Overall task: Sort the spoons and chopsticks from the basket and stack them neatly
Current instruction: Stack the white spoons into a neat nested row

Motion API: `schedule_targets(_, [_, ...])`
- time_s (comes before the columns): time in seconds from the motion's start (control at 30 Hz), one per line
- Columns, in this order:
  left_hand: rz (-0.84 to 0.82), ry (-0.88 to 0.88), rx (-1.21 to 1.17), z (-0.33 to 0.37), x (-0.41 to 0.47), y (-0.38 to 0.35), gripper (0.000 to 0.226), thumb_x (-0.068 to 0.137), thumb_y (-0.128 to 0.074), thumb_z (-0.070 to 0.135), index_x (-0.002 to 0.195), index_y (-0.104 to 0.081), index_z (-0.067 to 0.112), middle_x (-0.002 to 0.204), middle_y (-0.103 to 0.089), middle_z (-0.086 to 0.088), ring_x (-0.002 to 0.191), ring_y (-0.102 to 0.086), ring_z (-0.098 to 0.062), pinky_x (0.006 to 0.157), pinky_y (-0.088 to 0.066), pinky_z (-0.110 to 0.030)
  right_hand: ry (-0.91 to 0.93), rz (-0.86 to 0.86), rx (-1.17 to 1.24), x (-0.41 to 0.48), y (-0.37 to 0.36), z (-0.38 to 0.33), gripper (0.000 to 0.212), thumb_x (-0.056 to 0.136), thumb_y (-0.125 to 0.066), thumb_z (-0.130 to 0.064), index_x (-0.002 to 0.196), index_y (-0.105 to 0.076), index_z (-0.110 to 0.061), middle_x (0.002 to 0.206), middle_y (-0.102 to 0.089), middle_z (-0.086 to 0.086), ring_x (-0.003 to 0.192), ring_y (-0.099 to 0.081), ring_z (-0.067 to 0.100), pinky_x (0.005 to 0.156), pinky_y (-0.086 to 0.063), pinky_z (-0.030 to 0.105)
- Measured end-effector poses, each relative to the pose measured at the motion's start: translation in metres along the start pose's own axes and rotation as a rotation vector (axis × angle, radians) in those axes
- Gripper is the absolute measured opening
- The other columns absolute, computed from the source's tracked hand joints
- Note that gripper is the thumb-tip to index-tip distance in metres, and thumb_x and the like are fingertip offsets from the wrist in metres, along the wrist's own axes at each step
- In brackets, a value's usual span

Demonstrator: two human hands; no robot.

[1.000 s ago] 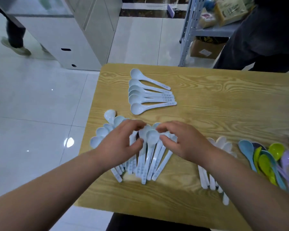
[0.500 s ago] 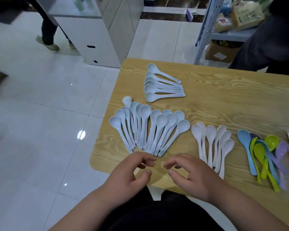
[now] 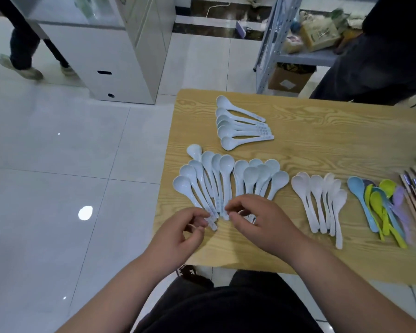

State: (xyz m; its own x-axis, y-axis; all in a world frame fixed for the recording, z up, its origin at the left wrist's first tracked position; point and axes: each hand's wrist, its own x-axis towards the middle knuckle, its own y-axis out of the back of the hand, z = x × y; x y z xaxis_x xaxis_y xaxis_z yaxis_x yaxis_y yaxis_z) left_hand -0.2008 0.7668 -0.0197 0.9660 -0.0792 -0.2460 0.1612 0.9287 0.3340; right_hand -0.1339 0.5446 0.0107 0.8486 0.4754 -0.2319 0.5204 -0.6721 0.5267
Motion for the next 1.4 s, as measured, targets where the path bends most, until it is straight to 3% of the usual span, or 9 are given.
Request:
schedule_targets(0.17, [0.032, 0.024, 0.057, -0.033, 0.055, 0.031, 0.031, 0.092, -0.062, 0.008, 0.113, -0.062, 0.032, 0.097, -0.064, 0.010, 0.097, -0.063, -0.008, 0.080, -0.052, -0.025, -0.114, 0.011, 0.001, 0.008, -0.028, -0.001, 0.015, 0.098, -0.060, -0.022, 0.104, -0.068, -0.033, 0.100, -0.067, -0.021, 0.102, -0.060, -0.002, 0.086, -0.048, 0.014])
schedule_targets(0.37, [0.001, 0.055, 0.491, -0.074, 0.134, 0.042, 0.079, 0.080, -0.072, 0.013, 0.151, -0.038, 0.013, 0.143, -0.044, -0.015, 0.131, -0.043, -0.032, 0.110, -0.037, -0.042, -0.245, -0.050, -0.118, 0.024, -0.038, 0.026, 0.016, 0.098, -0.056, -0.031, 0.110, -0.066, -0.031, 0.104, -0.062, -0.019, 0.100, -0.057, -0.003, 0.087, -0.050, 0.022])
schedule_targets(0.53, [-0.078, 0.005, 0.688, -0.094, 0.158, 0.036, 0.080, 0.079, -0.065, 0.005, 0.153, -0.035, 0.014, 0.136, -0.049, -0.020, 0.112, -0.050, -0.044, 0.097, -0.042, -0.048, -0.282, -0.178, -0.217, 0.048, -0.042, 0.043, 0.020, 0.100, -0.049, -0.037, 0.114, -0.062, -0.031, 0.114, -0.058, -0.016, 0.097, -0.056, -0.001, 0.087, -0.052, 0.031])
schedule_targets(0.77, [0.011, 0.098, 0.641, -0.100, 0.153, 0.035, 0.044, 0.087, -0.060, 0.008, 0.130, -0.049, 0.008, 0.113, -0.062, -0.014, 0.100, -0.058, -0.034, 0.073, -0.044, -0.035, -0.196, -0.162, -0.330, 0.090, -0.066, 0.055, 0.035, 0.102, -0.049, -0.027, 0.136, -0.053, -0.020, 0.129, -0.053, 0.002, 0.108, -0.055, 0.022, 0.081, -0.049, 0.036])
schedule_targets(0.93, [-0.051, 0.195, 0.553, -0.105, 0.128, 0.039, 0.041, 0.087, -0.058, 0.009, 0.128, -0.054, 0.013, 0.111, -0.058, -0.007, 0.100, -0.057, -0.026, 0.079, -0.046, -0.035, -0.115, -0.194, -0.563, 0.118, -0.086, 0.066, 0.031, 0.097, -0.049, -0.012, 0.127, -0.057, -0.016, 0.114, -0.057, 0.007, 0.103, -0.055, 0.029, 0.074, -0.052, 0.040])
schedule_targets(1.03, [-0.095, 0.267, 0.442, -0.108, 0.106, 0.048, 0.040, 0.086, -0.059, 0.015, 0.125, -0.061, 0.024, 0.113, -0.056, 0.000, 0.106, -0.052, -0.014, 0.089, -0.044, -0.030, -0.114, -0.231, -0.686, 0.126, -0.093, 0.061, 0.021, 0.094, -0.049, -0.006, 0.114, -0.053, -0.012, 0.100, -0.056, 0.007, 0.090, -0.053, 0.027, 0.062, -0.041, 0.035])
schedule_targets(1.13, [-0.095, 0.351, 0.262, -0.103, 0.081, 0.054, 0.025, 0.078, -0.055, 0.031, 0.098, -0.068, 0.031, 0.096, -0.061, -0.002, 0.094, -0.056, -0.014, 0.076, -0.044, -0.028, -0.116, -0.240, -0.772, 0.129, -0.102, 0.054, 0.021, 0.093, -0.052, -0.007, 0.114, -0.049, -0.012, 0.092, -0.054, 0.004, 0.081, -0.048, 0.023, 0.057, -0.035, 0.035])
schedule_targets(1.23, [-0.019, 0.424, 0.071, -0.093, 0.061, 0.056, 0.014, 0.079, -0.053, 0.025, 0.083, -0.066, 0.023, 0.086, -0.065, -0.008, 0.079, -0.062, -0.018, 0.068, -0.050, -0.029, -0.177, -0.253, -0.668, 0.128, -0.104, 0.049, 0.033, 0.094, -0.049, -0.006, 0.125, -0.046, -0.014, 0.101, -0.054, 0.007, 0.094, -0.052, 0.027, 0.065, -0.044, 0.038])
schedule_targets(1.4, [0.054, 0.591, -0.236, -0.081, 0.036, 0.063, 0.021, 0.089, -0.048, 0.014, 0.100, -0.065, 0.020, 0.096, -0.068, -0.005, 0.069, -0.071, -0.015, 0.076, -0.061, -0.042, -0.236, -0.163, -0.391, 0.105, -0.088, 0.029, 0.039, 0.093, -0.055, -0.024, 0.132, -0.054, -0.028, 0.115, -0.054, 0.001, 0.104, -0.055, 0.023, 0.079, -0.048, 0.035])
